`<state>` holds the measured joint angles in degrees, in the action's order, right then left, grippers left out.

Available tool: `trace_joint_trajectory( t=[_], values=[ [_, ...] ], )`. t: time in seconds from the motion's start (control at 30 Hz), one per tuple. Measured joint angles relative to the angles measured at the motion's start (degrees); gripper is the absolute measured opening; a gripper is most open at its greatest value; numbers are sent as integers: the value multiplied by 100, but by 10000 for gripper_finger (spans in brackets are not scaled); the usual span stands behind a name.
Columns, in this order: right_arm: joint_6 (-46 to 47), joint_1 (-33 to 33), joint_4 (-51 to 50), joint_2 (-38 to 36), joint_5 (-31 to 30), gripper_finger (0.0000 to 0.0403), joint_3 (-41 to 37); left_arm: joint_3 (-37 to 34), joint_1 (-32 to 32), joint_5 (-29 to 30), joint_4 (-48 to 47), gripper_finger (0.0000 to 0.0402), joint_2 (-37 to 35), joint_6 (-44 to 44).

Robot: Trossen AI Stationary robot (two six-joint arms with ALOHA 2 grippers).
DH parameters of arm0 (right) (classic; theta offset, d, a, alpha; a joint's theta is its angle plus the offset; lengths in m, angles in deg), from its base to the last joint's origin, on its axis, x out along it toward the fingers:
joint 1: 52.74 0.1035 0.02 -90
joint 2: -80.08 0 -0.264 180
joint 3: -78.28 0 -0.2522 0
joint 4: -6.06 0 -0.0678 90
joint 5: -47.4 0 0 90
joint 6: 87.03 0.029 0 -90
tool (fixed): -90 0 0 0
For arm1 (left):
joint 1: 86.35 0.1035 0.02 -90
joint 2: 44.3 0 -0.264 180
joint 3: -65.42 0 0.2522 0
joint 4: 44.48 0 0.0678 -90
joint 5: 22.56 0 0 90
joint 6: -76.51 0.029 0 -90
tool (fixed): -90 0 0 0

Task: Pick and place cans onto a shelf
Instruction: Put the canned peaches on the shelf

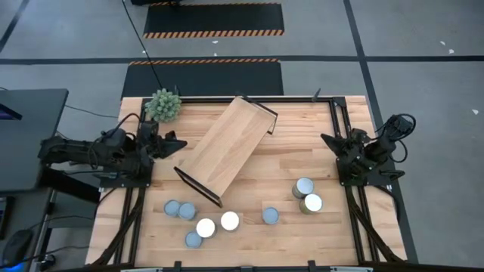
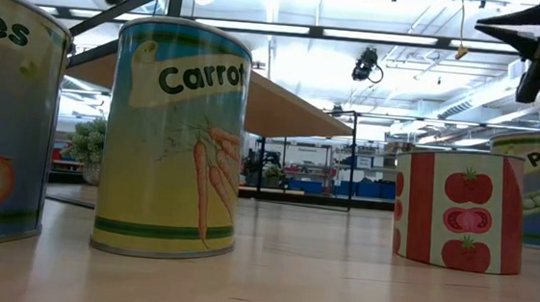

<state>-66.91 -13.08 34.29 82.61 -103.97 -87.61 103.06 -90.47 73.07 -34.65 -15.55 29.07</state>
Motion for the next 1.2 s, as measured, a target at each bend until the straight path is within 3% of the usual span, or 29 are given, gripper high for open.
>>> trace_joint_trajectory(
  t=[0.27,0.4,0.73,0.97,1.2],
  values=[
    [-390,0,-165,26,105,27,386,860,-407,-143,-378,120,844,315],
    [-617,1,-462,140,58,29,646,1269,-831,-329,-890,139,1183,139],
    [-619,2,-1443,550,46,59,1348,1973,-2201,-565,-1907,121,1909,-1366],
    [-615,2,-1900,898,102,68,1713,1976,-3000,-591,-1958,117,2455,-2779],
    [-488,2,-2055,1303,123,69,1969,2145,-3508,-581,-1733,112,3063,-3420]
  ],
)
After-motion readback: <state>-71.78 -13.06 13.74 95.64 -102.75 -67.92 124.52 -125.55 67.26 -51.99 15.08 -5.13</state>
